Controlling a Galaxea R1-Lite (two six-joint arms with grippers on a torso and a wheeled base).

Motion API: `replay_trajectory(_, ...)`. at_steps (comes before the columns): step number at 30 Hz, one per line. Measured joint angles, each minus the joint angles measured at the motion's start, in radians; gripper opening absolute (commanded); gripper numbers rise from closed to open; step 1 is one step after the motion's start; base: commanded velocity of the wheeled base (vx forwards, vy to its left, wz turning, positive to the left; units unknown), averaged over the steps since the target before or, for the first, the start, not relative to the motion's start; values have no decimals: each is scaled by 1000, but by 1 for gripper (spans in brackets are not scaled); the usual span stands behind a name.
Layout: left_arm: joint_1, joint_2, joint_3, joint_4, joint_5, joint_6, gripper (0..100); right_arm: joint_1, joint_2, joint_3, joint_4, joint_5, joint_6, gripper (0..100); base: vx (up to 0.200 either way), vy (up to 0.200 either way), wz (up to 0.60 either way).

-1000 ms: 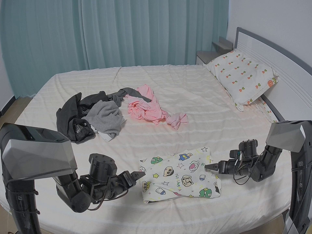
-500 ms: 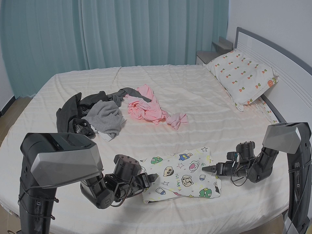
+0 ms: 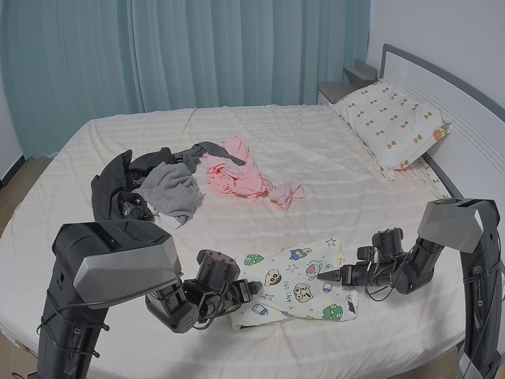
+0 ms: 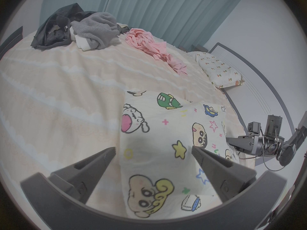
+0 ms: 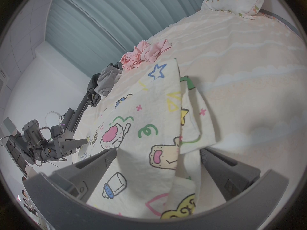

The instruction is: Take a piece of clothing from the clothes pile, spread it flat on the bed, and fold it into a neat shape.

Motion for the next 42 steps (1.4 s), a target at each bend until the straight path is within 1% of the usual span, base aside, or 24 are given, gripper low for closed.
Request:
replay_trajectory(1,-3,3,-18,23,0,-1,0,3,0,-4,3,0,0,0,0,0,0)
replay_trajectory(4,-19,9,-51,42,0,-4,0,20,-2,-14,21,9,0,0,0,0,0)
replay_trajectory(9,-34,13,-63,41,1,-6,0,41,-11,-27,83,21,0,0,0,0,0)
replay_trajectory(12,-40,13,-60,38,8,-12,0,61,-18,-22,77,26,-1,0,0,0,0)
replay_trajectory(14,-41,13,-58,37,30,-13,0,76,-20,-11,54,29,1,0,0,0,0)
replay_trajectory(19,-43,13,-48,35,72,-28,0,85,-27,13,-30,34,22,0,0,0,0)
replay_trajectory(24,-44,-6,3,32,73,-50,0,89,-34,45,-117,35,109,0,0,0,0)
replay_trajectory(28,-45,-34,49,-1,71,-59,0,91,-42,68,-142,35,133,0,0,0,0)
replay_trajectory(32,-46,-51,75,-40,73,-71,0,92,-48,83,-146,36,136,0,-200,0,0)
replay_trajectory(41,-56,-81,103,-44,76,-75,0,101,-68,108,-148,37,137,0,-200,0,0)
replay_trajectory(42,-57,-84,104,-44,76,-75,0,102,-70,111,-148,37,137,0,0,0,0)
